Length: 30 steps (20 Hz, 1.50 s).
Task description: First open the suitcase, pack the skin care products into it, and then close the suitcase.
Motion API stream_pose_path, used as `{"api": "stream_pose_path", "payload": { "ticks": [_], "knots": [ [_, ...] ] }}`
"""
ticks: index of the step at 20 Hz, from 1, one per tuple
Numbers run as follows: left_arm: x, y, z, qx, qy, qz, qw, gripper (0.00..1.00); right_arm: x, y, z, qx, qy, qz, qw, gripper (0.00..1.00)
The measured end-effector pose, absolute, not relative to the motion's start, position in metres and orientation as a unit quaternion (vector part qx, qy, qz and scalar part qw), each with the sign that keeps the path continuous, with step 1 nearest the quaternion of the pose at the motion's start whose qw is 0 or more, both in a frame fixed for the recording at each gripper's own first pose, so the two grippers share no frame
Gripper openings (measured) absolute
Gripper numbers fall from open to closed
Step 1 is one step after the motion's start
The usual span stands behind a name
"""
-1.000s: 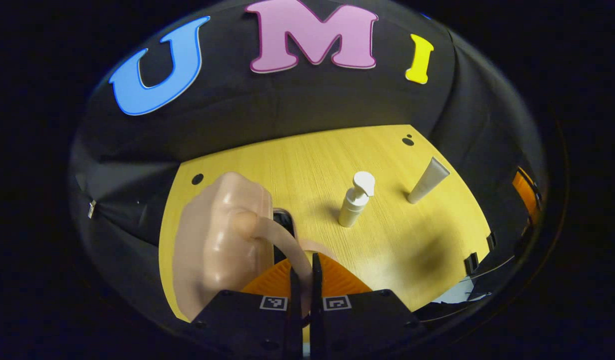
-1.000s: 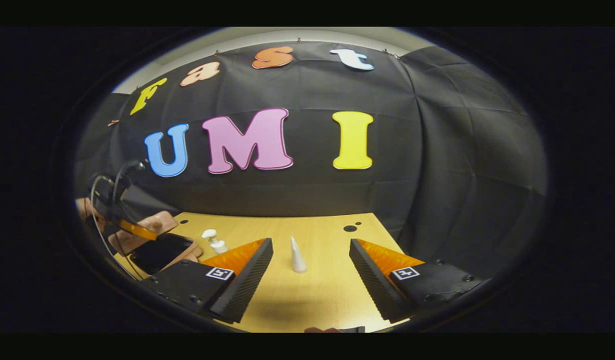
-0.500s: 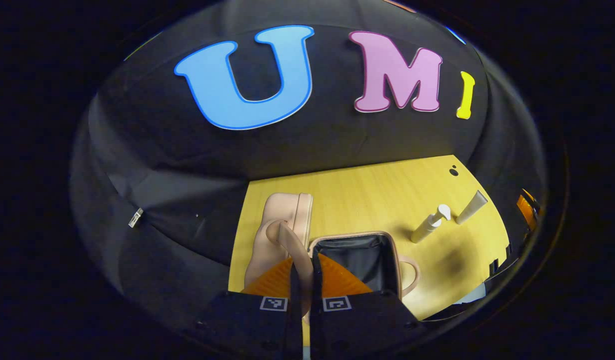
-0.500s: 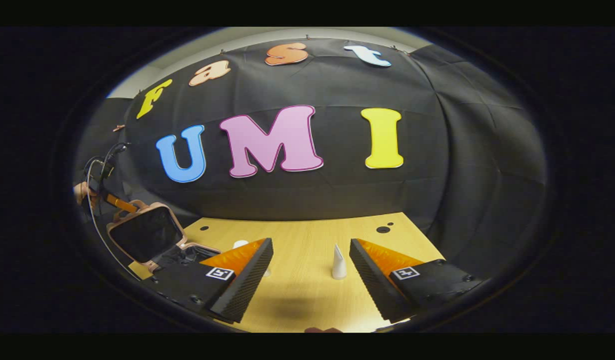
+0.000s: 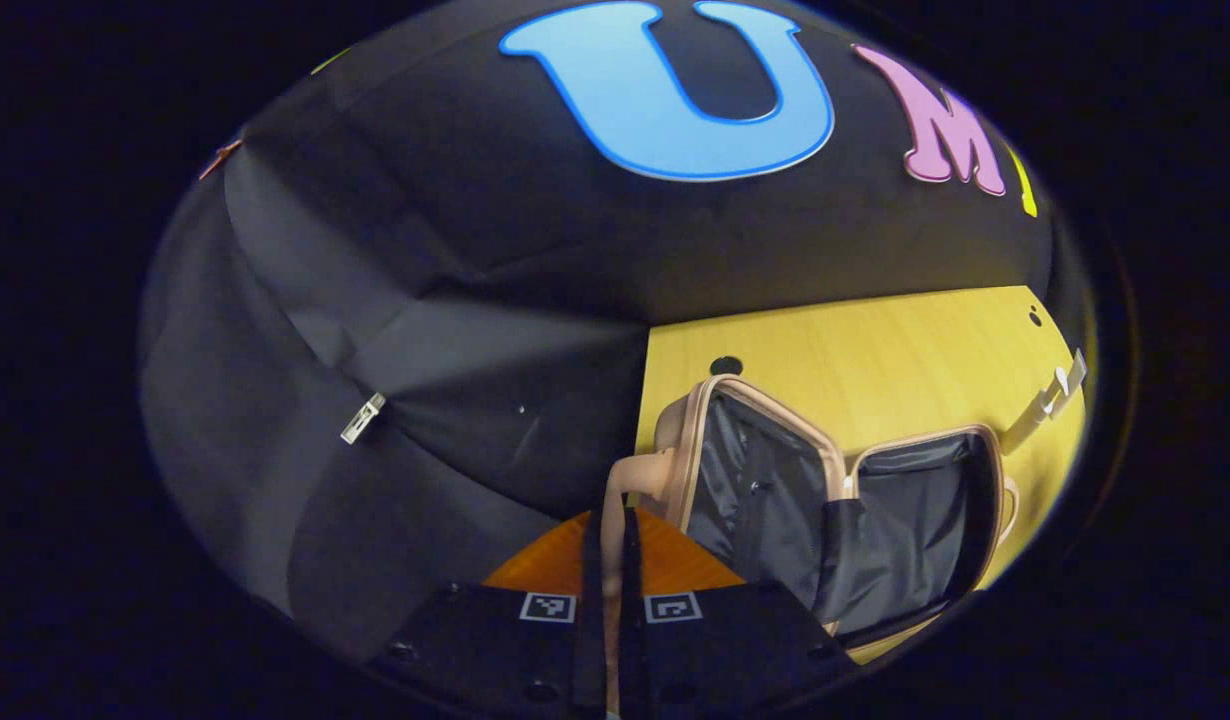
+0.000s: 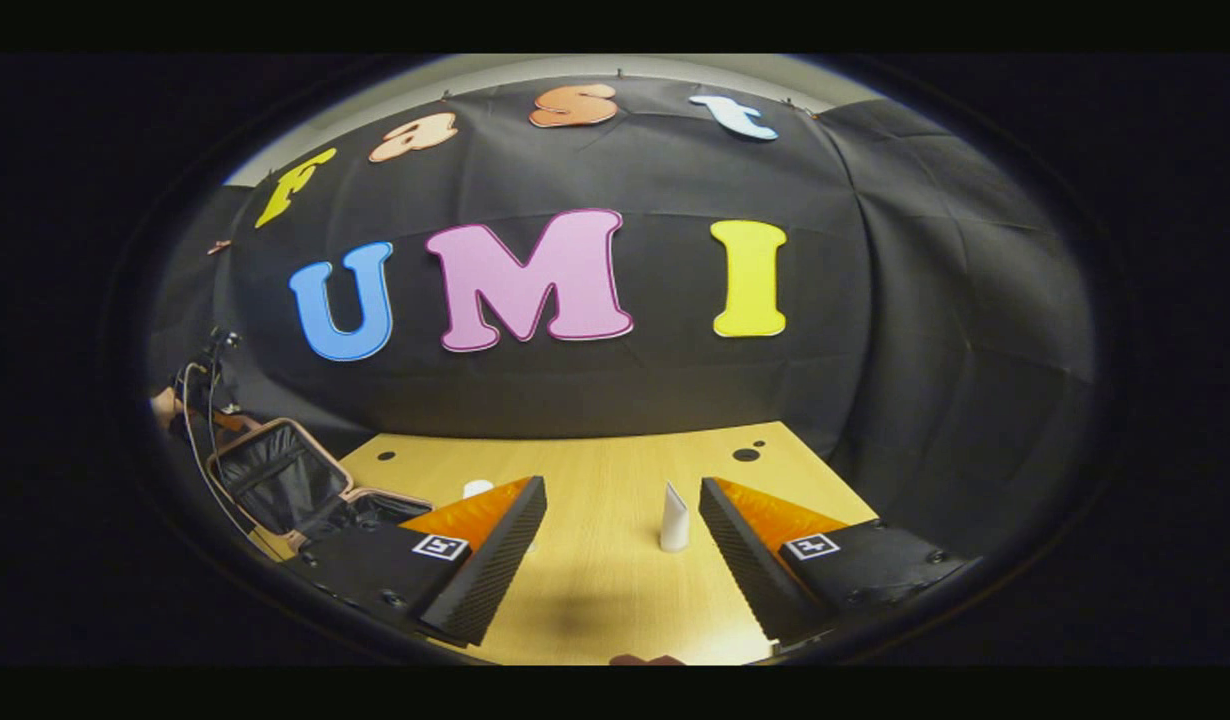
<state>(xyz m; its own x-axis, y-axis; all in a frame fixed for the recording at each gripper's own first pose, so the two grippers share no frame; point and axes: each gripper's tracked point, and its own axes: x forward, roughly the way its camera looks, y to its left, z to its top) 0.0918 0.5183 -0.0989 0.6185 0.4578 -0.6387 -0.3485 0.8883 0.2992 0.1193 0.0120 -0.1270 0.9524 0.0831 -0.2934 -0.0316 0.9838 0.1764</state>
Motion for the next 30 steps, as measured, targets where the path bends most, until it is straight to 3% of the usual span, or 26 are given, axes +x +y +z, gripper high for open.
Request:
{"api": "stream_pose_path", "payload": {
  "ticks": [9, 15, 16, 17, 18, 19, 21, 22, 24, 25, 26, 30],
  "knots": [
    [0.08, 0.575, -0.248, -0.041, 0.46, 0.212, 0.861, 0.1, 0.103, 0.04, -0.149, 0.086, 0.208, -0.003, 0.974, 0.99],
    [0.072, 0.584, -0.281, -0.054, 0.47, 0.234, 0.849, 0.14, 0.106, 0.048, -0.149, 0.095, 0.215, -0.007, 0.972, 0.99],
    [0.067, 0.589, -0.274, -0.041, 0.465, 0.249, 0.848, 0.23, 0.107, 0.051, -0.151, 0.097, 0.217, -0.005, 0.971, 0.98],
    [0.075, 0.594, -0.26, -0.023, 0.429, 0.26, 0.865, 0.43, 0.109, 0.052, -0.153, 0.097, 0.217, -0.003, 0.971, 0.91],
    [0.09, 0.592, -0.244, -0.02, 0.382, 0.255, 0.888, 0.64, 0.111, 0.053, -0.156, 0.096, 0.219, -0.002, 0.971, 0.99],
    [0.105, 0.579, -0.22, -0.026, 0.336, 0.237, 0.911, 0.84, 0.111, 0.051, -0.162, 0.094, 0.223, -0.004, 0.97, 0.99],
    [0.127, 0.534, -0.176, -0.047, 0.277, 0.176, 0.943, 0.88, 0.113, 0.051, -0.172, 0.092, 0.233, -0.004, 0.968, 0.99],
    [0.131, 0.502, -0.172, -0.056, 0.259, 0.134, 0.955, 1.0, 0.114, 0.051, -0.177, 0.089, 0.236, -0.002, 0.968, 0.99],
    [0.144, 0.428, -0.152, -0.044, 0.232, 0.06, 0.97, 0.97, 0.117, 0.049, -0.187, 0.079, 0.243, 0.006, 0.967, 0.99],
    [0.146, 0.389, -0.147, -0.031, 0.227, 0.03, 0.973, 0.96, 0.12, 0.047, -0.191, 0.073, 0.246, 0.012, 0.966, 0.91],
    [0.148, 0.343, -0.142, -0.021, 0.224, -0.007, 0.974, 0.97, 0.124, 0.045, -0.196, 0.066, 0.247, 0.019, 0.966, 0.98],
    [0.157, 0.173, -0.136, -0.037, 0.226, -0.131, 0.965, 0.97, 0.144, 0.031, -0.223, 0.045, 0.263, 0.044, 0.963, 0.99]
  ]
}}
